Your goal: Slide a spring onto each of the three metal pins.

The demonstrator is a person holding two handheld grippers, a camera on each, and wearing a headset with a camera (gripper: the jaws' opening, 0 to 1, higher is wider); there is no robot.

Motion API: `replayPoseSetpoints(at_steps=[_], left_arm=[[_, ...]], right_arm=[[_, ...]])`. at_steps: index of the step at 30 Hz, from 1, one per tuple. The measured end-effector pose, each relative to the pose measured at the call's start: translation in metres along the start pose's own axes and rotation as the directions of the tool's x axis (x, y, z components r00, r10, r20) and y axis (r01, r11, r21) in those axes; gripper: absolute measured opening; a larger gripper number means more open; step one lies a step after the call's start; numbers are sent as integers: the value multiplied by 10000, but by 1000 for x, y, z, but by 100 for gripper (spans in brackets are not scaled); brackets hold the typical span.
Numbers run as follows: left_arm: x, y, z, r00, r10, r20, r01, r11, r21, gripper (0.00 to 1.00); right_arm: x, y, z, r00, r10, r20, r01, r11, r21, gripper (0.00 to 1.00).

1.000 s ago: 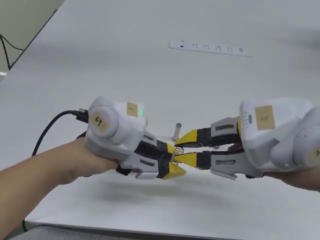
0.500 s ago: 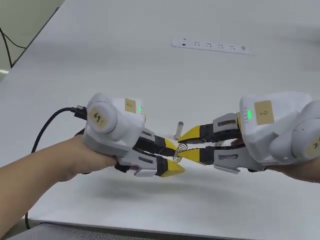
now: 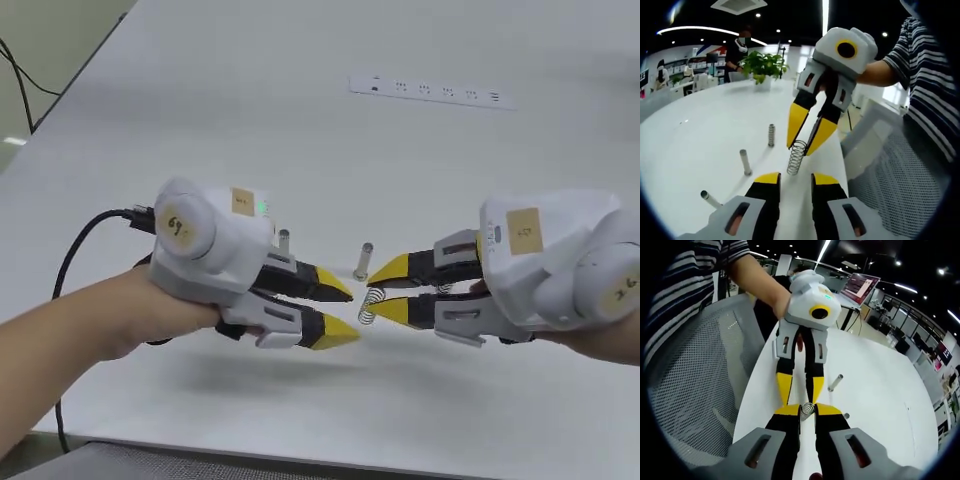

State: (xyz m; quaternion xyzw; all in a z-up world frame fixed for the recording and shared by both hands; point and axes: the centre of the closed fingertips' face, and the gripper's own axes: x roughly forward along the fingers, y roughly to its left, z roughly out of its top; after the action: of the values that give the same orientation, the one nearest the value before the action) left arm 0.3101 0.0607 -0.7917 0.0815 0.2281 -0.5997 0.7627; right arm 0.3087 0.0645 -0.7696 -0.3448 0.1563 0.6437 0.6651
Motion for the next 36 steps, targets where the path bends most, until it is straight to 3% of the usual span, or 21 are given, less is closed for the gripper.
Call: replayPoseSetpoints(at_steps=[11,19,23,26,36], left_arm=[[-21,8,-10,9992,387,59,-385,9983,-431,25],[-41,21,-22,9953,964,69,-955,9920,-830,30],[-48,20,-27,9950,999,-2,-995,9913,-866,37],[-54,23,-32,9923,1238,-97,-1242,9885,-863,40],[-69,36,-35,9816,1902,140,-1876,9760,-1103,56]], right_arm=[[2,-3,-12,9995,-152,-291,152,9999,10,7],[2,-6,-12,9993,-260,-256,263,9996,103,7],[1,-7,-12,9992,-321,-251,324,9994,138,7],[0,-9,-15,9987,-398,-306,404,9990,197,7],[-2,-10,-16,9980,-539,-340,549,9981,265,7]])
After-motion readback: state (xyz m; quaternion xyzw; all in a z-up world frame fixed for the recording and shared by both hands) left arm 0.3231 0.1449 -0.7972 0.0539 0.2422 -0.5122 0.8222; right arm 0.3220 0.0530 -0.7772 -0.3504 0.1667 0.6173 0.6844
